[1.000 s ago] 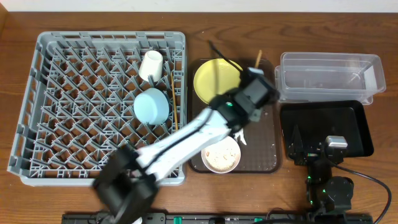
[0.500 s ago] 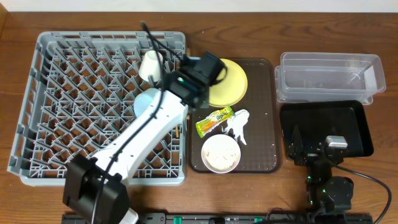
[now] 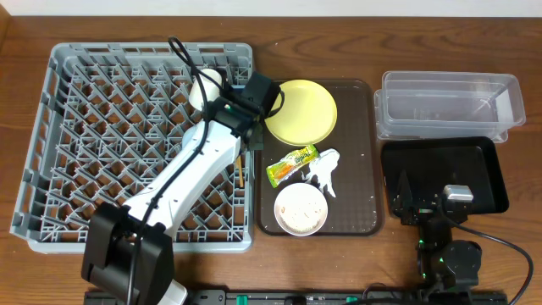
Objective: Sort waste into correct bins and load items into the dishwasher rack
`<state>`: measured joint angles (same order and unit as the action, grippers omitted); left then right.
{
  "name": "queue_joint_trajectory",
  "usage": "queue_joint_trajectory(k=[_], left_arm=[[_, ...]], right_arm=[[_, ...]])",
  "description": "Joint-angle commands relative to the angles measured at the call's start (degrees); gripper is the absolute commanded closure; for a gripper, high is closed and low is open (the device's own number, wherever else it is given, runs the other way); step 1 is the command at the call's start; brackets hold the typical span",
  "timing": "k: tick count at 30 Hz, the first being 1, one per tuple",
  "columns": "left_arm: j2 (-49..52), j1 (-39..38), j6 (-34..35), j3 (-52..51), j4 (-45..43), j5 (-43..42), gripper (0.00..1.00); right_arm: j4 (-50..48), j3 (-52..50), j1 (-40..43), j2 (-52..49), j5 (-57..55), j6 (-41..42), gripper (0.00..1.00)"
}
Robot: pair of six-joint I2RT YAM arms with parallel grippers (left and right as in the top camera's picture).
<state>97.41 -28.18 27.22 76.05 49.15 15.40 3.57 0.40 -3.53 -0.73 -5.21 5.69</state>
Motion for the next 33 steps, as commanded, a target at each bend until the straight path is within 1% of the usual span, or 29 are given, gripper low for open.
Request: queue_joint_trajectory(k=[1,2,3,5,6,12,14,21,24,28,29,31,32,33], left_arm=[[0.7,0.26,-0.17,-0.94,-0.76,1.7,0.88],[0.7,0.24,-0.2,-0.94,-0.76,2.12,0.88],[0.7,0.26,-0.42,-0.94,-0.83,2.27,0.84],[0.7,0.26,-1.14,-0.94,-1.05,2.27,0.69],[0.7,0.26,-1.6,-0.94,-1.05,2.27,0.67],[0.24,0.24,-1.66,-0.87,-1.07,2.23,0.62],[-0.66,0.24,-1.64,-0.57,-1.05,2.19,0.62],[-9.42,0.52,-1.01,0.44,-1.68,1.64,0.62],[-14.62,2.84,-1.88,0.44,-1.03,1.66,0.6],[-20.17,9.25,-3.58,0.44,0.09,3.41,0.53],[-21.33,11.34,-3.56,0.44,0.33,3.54,0.51],[-23.17,15.82,-3.54,0.42,1.2,3.52,0.4],[-23.74,17.73,-3.56,0.42,1.77,3.54,0.27],[-24.2,19.69,-3.54,0.42,2.38,3.54,0.22]], right_arm=[[0.09,-0.09,0.24,0.07,-0.72,0.68,0.01],[0.09,-0.09,0.24,0.07,-0.72,0.68,0.01],[0.11,-0.09,0.24,0.07,-0.72,0.68,0.01],[0.09,-0.09,0.24,0.07,-0.72,0.7,0.01],[0.11,-0.09,0.24,0.07,-0.72,0.68,0.01],[0.09,-0.09,0.24,0.07,-0.74,0.68,0.01],[0.11,-0.09,0.24,0.07,-0.72,0.68,0.01],[0.09,-0.09,0.24,0.07,-0.72,0.68,0.01],[0.09,-0.09,0.24,0.07,-0.72,0.7,0.01],[0.09,-0.09,0.24,0.07,-0.72,0.68,0.01],[0.09,-0.09,0.24,0.07,-0.72,0.68,0.01],[0.07,-0.09,0.24,0.07,-0.7,0.7,0.01],[0.07,-0.09,0.24,0.07,-0.7,0.7,0.01],[0.09,-0.09,0.24,0.07,-0.52,0.7,0.01]])
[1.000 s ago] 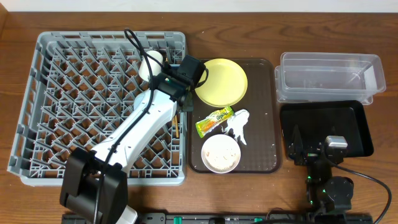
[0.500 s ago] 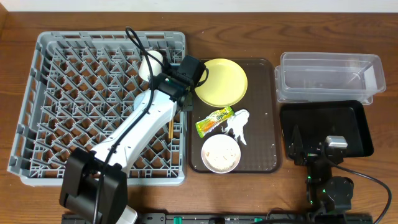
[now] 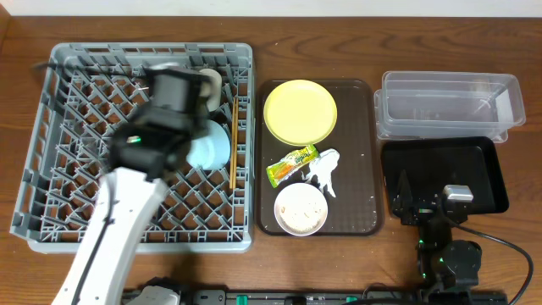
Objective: Sort waste into correct bins and load items into the dishwasher rack
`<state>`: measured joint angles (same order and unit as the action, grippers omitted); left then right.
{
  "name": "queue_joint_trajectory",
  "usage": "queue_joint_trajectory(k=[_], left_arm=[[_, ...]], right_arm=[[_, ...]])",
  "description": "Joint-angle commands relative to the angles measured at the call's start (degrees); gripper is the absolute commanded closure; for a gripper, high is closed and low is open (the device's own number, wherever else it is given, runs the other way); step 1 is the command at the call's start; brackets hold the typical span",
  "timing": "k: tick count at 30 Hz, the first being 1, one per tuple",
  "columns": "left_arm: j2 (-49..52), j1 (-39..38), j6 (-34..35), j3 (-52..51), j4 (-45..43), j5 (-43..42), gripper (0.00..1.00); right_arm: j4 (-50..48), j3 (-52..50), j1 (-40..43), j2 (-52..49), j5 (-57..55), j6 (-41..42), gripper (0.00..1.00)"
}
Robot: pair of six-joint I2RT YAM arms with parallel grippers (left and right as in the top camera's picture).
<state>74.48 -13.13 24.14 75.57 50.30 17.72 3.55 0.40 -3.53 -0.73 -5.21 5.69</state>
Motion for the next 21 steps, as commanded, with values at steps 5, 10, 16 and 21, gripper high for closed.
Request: queue_joint_trajectory(k=[5,10,16,21], left_arm=[[-1.51,11.21,-0.48,0.9,4.09,1.2,0.18],[-1.51,12.63,-0.48,0.9,4.09,1.2,0.13],[-1.51,12.63,-0.48,0.9,4.09,1.2,0.12],[-1.51,12.63,-0.48,0.9,4.09,1.2,0.11]], right_arm=[[0.39,-0.09,0.24,0.07,9.22,0.72,0.01],[-1.64,-0.09,0.24,0.07,21.49,3.85,0.01],[-1.75,1.86,0.24,0.07,25.64,5.01,0.01],[7.41,12.61,0.24,-2.93,23.65,4.98,0.01]])
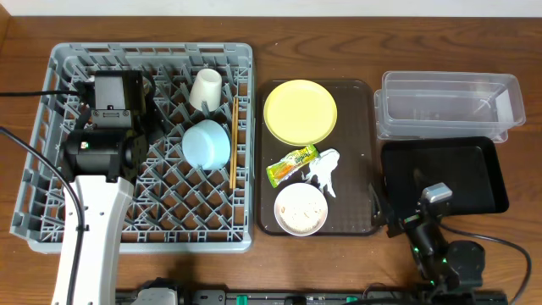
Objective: Sort waste into correct bins and load items into the dishwasher rack
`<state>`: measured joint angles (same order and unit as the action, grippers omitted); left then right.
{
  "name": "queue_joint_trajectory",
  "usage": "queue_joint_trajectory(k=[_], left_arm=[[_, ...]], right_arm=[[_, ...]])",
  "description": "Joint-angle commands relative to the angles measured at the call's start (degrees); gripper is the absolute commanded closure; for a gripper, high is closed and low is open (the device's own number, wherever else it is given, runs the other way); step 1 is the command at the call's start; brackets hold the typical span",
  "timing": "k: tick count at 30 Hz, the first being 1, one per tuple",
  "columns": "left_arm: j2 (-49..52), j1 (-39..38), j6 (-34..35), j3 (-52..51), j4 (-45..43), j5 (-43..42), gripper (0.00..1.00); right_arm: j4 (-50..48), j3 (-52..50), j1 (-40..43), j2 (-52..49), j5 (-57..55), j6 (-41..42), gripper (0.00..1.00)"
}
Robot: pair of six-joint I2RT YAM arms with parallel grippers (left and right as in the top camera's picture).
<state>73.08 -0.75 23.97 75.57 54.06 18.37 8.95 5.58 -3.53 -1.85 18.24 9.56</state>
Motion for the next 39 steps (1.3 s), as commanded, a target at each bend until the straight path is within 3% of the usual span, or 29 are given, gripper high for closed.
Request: queue_joint_trajectory(k=[1,5,8,15,21,25,33,35,39], left_arm=[[-0.11,0.26,-0.31,0.9,0.33,0.55,0.11],[-0.11,0.26,-0.31,0.9,0.33,0.55,0.11],[-0.11,0.26,-0.31,0.9,0.33,0.55,0.05],[-0.11,0.26,-0.31,0.9,0.33,0.55,0.05],[-0.11,0.26,-0.31,0.9,0.33,0.55,0.04],[-0.11,0.26,-0.31,0.9,0.33,0.55,0.05],[-0.11,0.26,-0.31,0.9,0.33,0.55,0.04],[-0.11,0.26,-0.31,0.9,0.33,0.55,0.04],[-0.11,0.26,-0.31,0.9,0.33,0.55,0.04]], right_arm=[[4.11,10.34,0.24,-3.41,-0.35,1.09,0.01],[13.9,24.46,0.22,-13.42,-0.15,1.16,0.01],[29.24,40.89,0.11,-25.77,0.07,1.11,0.01],[60.74,70.82,0.09,-49.7,0.87,1.14,0.01],[64.13,76.13,0.11,-59.36,13.81,1.11,0.01],[63.93,76.08,0.09,-63.52,15.21,5.49,0.02],[63.04,74.49,-3.74,-70.18,15.1,8.9,0.89],[61.94,73.88,-6.23,-71.63,14.67,9.01,0.99],[59.14,72.91,-11.89,-74.71,9.55,13.86,0.99]])
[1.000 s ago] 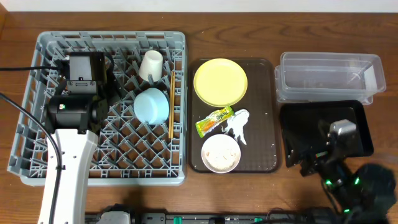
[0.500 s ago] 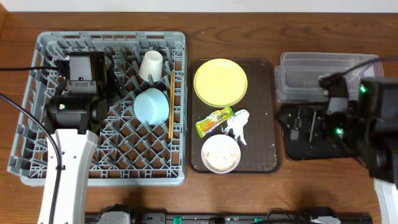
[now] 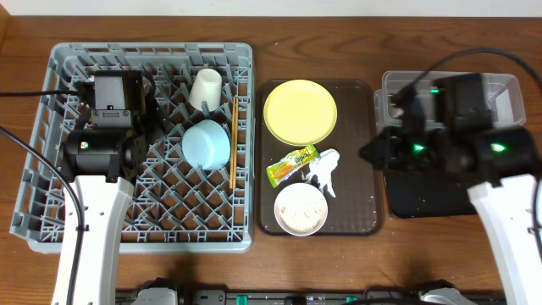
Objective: Sort waste into correct bins and load items into the dishwasher rack
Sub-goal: 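Move the right gripper over the tray toward the white tissue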
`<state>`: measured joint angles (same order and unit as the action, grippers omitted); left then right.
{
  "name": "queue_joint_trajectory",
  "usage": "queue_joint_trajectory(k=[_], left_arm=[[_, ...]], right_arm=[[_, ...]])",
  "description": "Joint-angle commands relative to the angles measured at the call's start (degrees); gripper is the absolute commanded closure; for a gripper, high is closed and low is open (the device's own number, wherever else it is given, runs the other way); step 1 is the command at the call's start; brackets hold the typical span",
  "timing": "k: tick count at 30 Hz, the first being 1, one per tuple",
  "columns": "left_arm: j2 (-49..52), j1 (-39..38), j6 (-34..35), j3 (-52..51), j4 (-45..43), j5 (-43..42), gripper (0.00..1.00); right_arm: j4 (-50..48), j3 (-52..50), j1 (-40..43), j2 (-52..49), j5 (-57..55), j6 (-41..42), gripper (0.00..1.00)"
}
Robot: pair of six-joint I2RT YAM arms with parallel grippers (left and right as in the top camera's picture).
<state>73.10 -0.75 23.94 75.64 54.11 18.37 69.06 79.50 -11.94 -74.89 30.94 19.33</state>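
The grey dishwasher rack [image 3: 51,169] on the left holds a white cup [image 3: 206,87], a light blue bowl [image 3: 207,142] and a wooden chopstick [image 3: 233,140]. My left gripper [image 3: 151,103] hovers over the rack's back left, its fingers spread with nothing in them. The brown tray [image 3: 360,152] carries a yellow plate [image 3: 300,111], a green snack wrapper [image 3: 292,164], a crumpled white tissue [image 3: 326,169] and a soiled white bowl [image 3: 300,208]. My right gripper [image 3: 373,154] reaches left from above the black bin [image 3: 423,199], at the tray's right edge. Blur hides its jaws.
A clear plastic bin [image 3: 500,102] stands at the back right, behind the black bin. The right arm's body covers much of both bins. Bare wooden table shows along the front edge and between the tray and the bins.
My right arm has risen from its low rest at the front right and now hangs over the black bin, gripper pointing at the tray. The left arm and all the items stayed put.
My left arm first reached across the rack's right side by the cup, near the tray. Then it was mid-rack, with the blue bowl and chopstick lying in the rack. Then it stood at the rack's back left. The right arm, resting throughout, is now raised.
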Motion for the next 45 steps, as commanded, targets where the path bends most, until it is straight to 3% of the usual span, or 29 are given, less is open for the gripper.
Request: queue_joint_trajectory(k=[1,6,9,13,30,45], left_arm=[[-0.13,0.26,-0.28,0.83,0.28,0.55,0.04],[-0.13,0.26,-0.28,0.83,0.28,0.55,0.04],[-0.13,0.26,-0.28,0.83,0.28,0.55,0.04],[-0.13,0.26,-0.28,0.83,0.28,0.55,0.04],[-0.13,0.26,-0.28,0.83,0.28,0.55,0.04],[-0.13,0.26,-0.28,0.83,0.28,0.55,0.04]], right_arm=[[-1.86,-1.22,-4.96,-2.45,-4.72,5.35,0.99],[-7.3,-1.6,-12.35,-7.08,-10.75,8.76,0.91],[-10.51,-1.6,-15.3,-10.1,-12.07,8.79,0.63],[-13.0,-1.6,-17.73,-14.29,-13.29,8.76,0.53],[-16.11,-1.6,-20.06,-31.74,-21.42,8.92,0.47],[-15.93,-1.62,-20.0,-39.56,-33.57,8.94,0.43]])
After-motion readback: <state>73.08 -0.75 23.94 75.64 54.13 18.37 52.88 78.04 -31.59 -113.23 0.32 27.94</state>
